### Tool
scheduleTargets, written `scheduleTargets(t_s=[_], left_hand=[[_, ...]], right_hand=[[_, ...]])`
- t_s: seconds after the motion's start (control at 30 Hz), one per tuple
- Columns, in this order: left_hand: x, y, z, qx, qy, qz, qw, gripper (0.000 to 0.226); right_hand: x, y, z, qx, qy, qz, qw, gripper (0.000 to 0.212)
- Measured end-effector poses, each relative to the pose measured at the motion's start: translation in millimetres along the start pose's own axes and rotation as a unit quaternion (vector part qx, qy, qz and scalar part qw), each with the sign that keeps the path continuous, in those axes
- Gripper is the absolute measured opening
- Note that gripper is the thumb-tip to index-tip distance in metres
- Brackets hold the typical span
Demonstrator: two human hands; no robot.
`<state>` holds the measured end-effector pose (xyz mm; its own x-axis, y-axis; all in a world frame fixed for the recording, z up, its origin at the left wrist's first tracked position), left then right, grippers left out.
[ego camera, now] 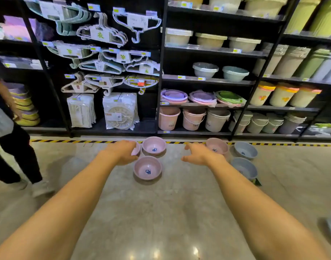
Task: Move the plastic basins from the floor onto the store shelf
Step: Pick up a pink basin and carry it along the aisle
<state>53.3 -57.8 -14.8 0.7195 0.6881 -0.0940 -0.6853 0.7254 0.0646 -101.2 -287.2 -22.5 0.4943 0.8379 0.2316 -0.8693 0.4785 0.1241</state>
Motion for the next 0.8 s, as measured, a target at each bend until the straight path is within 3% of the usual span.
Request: scheduleTargets(t_s=[0.17,0.4,0.6,0.8], left_hand=[[10,-5,-24,0.036,-0.004,0.003,0.999,0.050],[20,-52,-77,0.090,0.033,-0.006,0.995,0.060],[45,-136,-106,0.120,0.050,0.027,0.991,0.059],[60,-207,-134,0.142,0.139,0.100,0.975,0.060]], right_hand=[[0,-11,-32,0.041,-0.014,-0.044,0.998,0.069],[-18,-59,-78,0.070,-0.042,-0.074,0.994,0.069],[-56,-141,-100,0.088,-0.042,-0.103,0.990,0.071],[-72,-239,-126,0.145,-0.051,-0.115,0.981,0.072]])
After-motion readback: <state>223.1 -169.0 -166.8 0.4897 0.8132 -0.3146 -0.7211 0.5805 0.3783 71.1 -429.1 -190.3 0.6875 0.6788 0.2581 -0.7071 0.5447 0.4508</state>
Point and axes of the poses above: each hand's wrist, its own y-axis away from the middle knuckle, its own z-axis out of the back of the hand, x = y × z, the point moved 8 cm from there along -y, towards the middle knuckle, and after that the axes turned 7 degrees about -x, right-handed, at the moved point
